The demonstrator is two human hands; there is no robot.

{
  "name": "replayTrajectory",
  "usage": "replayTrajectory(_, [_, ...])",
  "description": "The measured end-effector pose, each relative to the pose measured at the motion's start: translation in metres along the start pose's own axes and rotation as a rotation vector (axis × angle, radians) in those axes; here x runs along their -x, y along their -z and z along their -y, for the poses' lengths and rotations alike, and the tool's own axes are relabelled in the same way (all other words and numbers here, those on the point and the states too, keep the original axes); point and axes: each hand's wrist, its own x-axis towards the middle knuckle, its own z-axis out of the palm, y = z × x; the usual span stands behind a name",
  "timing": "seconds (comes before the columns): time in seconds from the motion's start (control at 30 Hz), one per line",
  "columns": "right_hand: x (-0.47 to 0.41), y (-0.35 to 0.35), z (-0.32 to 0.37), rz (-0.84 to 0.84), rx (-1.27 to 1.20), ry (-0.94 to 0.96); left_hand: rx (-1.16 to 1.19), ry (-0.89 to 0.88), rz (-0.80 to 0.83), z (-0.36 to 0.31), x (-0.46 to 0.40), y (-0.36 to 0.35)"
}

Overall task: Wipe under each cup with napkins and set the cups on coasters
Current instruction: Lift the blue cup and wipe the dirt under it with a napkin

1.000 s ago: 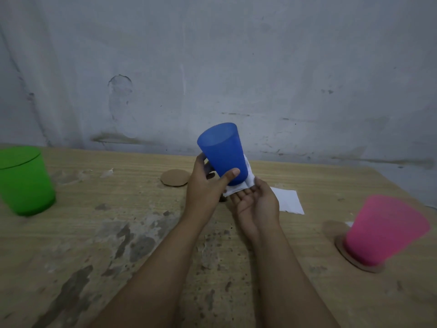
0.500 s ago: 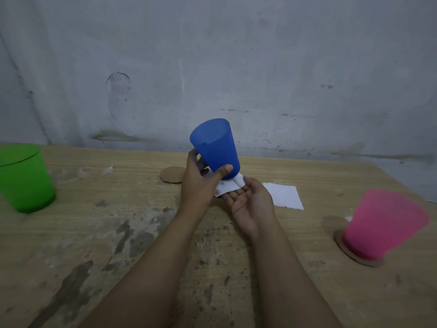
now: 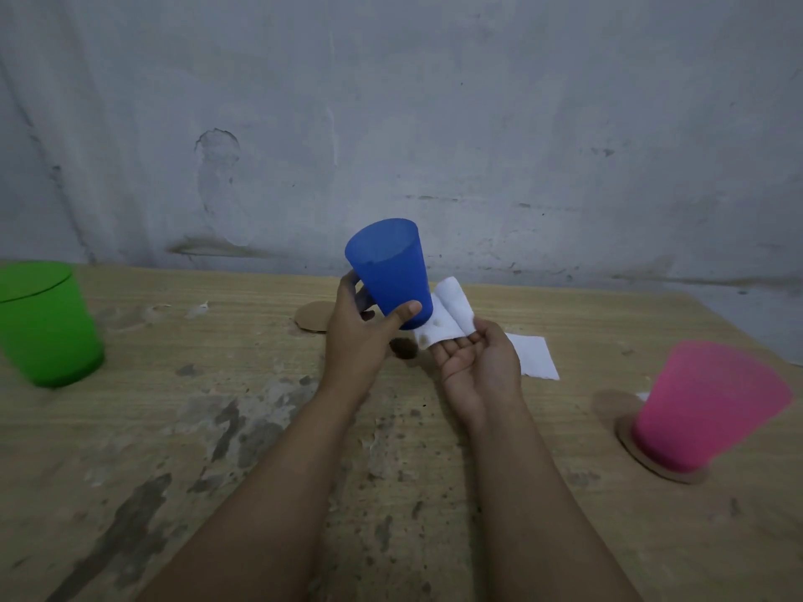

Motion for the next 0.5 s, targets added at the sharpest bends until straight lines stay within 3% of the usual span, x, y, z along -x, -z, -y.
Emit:
replayTrajectory(0.2, [0.000, 0.001, -0.012, 0.080, 0.153, -0.030, -0.006, -0.004, 0.038, 0.003, 0.004, -0.004])
replayTrajectory(0.5, [0.001, 0.003, -0.003, 0.069, 0.142, -0.030, -0.001, -0.012, -0.014, 0.005, 0.002, -0.003])
